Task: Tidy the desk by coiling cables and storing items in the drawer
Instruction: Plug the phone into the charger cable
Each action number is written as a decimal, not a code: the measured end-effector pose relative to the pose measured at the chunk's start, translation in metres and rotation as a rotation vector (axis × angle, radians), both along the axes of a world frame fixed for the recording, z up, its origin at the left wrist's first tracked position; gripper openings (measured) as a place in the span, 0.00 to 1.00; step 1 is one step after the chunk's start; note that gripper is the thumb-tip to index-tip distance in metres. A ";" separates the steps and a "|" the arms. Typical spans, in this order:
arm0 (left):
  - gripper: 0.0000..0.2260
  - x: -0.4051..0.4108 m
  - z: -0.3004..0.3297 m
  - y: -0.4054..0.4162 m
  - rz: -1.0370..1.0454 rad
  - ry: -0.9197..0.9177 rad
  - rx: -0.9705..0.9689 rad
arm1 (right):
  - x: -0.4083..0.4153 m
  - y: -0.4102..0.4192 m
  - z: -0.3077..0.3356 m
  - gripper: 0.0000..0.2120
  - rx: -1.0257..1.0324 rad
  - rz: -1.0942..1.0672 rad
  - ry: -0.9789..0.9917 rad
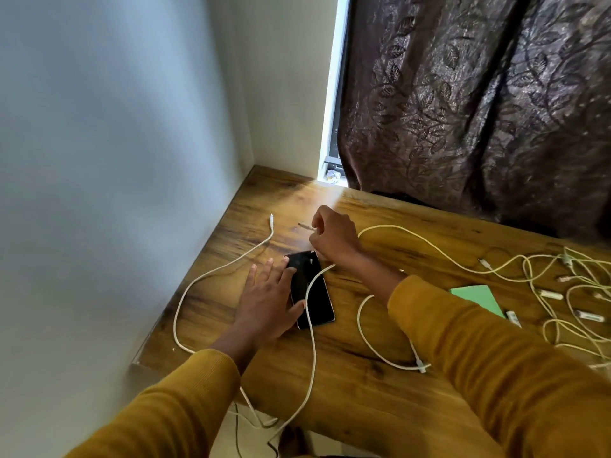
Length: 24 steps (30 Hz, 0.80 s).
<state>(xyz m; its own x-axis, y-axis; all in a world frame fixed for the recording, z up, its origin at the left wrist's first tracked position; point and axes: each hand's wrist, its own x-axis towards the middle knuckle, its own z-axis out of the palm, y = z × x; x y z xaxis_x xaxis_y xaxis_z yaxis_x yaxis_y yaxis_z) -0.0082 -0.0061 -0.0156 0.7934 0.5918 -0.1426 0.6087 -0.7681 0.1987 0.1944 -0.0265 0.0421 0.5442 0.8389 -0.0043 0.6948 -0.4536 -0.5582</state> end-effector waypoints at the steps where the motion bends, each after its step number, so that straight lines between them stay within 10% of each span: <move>1: 0.35 0.000 0.000 0.000 -0.006 0.006 0.004 | -0.001 -0.011 -0.001 0.09 0.026 0.010 0.000; 24: 0.34 0.055 0.052 0.003 -0.826 0.353 0.290 | -0.071 -0.182 -0.030 0.09 0.015 -0.219 0.141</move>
